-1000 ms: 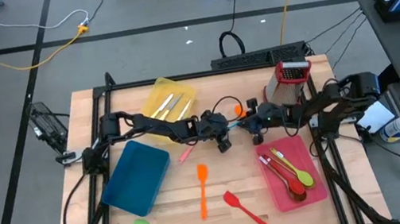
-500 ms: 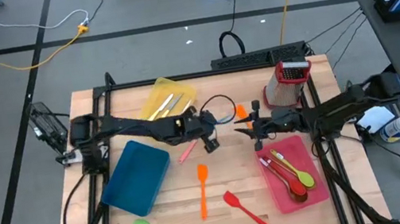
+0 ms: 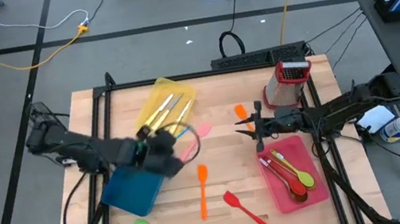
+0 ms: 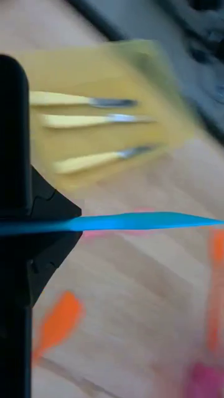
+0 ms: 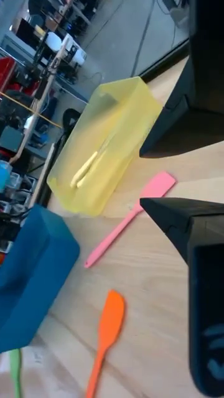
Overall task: Pick & Place Kitchen Items
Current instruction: Put the blue spatula into the blue bin
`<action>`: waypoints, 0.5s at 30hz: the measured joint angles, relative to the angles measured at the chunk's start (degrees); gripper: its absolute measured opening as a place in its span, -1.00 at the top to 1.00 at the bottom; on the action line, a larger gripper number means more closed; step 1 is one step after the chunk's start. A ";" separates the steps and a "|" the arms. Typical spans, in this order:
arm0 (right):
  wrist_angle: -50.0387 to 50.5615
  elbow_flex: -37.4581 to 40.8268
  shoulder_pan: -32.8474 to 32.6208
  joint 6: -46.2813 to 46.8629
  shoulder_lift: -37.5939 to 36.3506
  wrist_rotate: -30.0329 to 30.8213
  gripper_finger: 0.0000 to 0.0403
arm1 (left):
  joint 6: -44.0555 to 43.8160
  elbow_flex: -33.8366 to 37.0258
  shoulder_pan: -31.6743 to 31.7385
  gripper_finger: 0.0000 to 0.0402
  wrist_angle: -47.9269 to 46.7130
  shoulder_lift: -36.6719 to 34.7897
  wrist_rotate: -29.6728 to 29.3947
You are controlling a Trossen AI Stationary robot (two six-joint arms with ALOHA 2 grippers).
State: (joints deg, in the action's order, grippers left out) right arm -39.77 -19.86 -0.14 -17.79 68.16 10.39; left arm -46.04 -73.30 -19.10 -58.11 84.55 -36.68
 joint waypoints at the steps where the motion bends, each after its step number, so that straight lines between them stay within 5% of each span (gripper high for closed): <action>1: -0.25 0.00 0.00 0.42 -0.03 -0.02 0.48 | -4.79 0.08 -1.75 0.94 -3.72 0.16 0.07; 8: -0.18 0.00 0.02 2.25 -0.02 -0.06 0.48 | -32.88 0.11 -12.12 0.87 -21.29 3.28 1.08; 15: -0.29 0.00 0.02 2.80 -0.02 -0.13 0.48 | -47.69 0.26 -17.16 0.94 -29.34 3.59 8.90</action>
State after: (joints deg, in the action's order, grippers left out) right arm -40.06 -19.86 -0.12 -14.99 68.14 10.27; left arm -93.73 -73.04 -36.26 -87.45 88.14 -27.78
